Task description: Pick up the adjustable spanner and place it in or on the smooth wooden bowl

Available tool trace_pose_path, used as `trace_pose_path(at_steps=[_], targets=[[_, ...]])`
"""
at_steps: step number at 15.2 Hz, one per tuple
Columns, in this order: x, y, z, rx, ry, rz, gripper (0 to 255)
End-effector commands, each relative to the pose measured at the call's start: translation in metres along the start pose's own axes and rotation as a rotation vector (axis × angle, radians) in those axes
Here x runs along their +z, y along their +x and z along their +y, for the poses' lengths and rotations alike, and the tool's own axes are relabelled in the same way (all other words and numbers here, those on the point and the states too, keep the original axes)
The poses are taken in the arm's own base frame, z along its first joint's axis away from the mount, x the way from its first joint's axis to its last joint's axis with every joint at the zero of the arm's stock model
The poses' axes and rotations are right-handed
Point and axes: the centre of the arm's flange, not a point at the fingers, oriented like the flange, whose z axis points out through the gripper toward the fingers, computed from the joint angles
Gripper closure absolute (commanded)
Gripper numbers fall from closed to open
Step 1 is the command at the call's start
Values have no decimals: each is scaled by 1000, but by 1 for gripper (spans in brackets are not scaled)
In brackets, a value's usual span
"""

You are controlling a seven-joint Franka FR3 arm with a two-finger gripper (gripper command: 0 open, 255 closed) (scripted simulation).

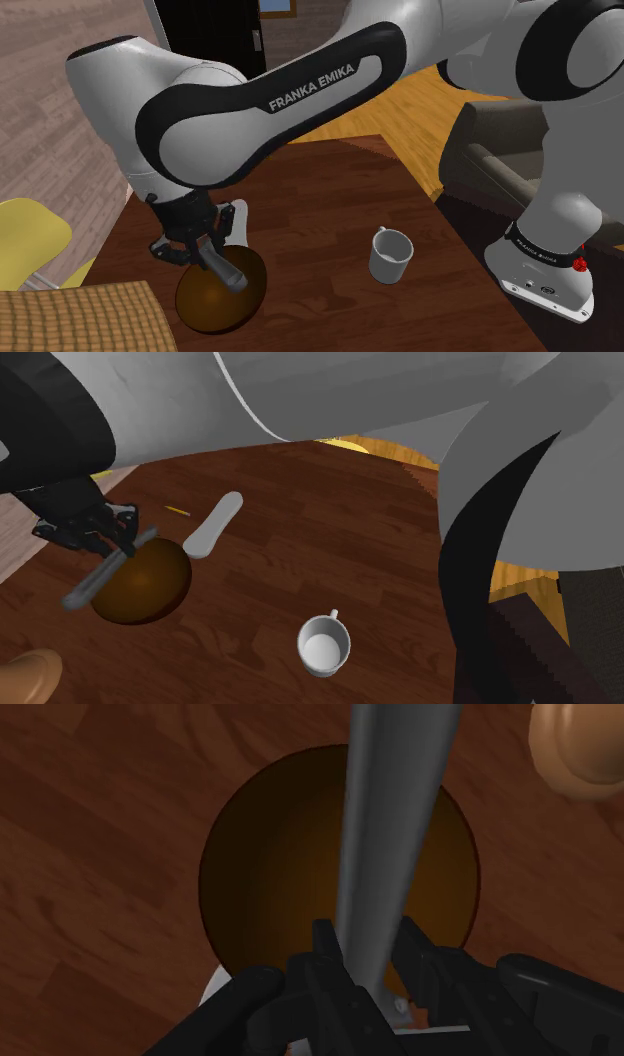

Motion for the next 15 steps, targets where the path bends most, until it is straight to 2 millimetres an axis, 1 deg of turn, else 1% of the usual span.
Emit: trace_pose_path(at_steps=[1,12,13,15], targets=[[9,1,-2,1,0,0,255],[67,7,-1,1,0,0,255],[70,7,-1,1,0,0,255],[70,7,-1,1,0,0,255]])
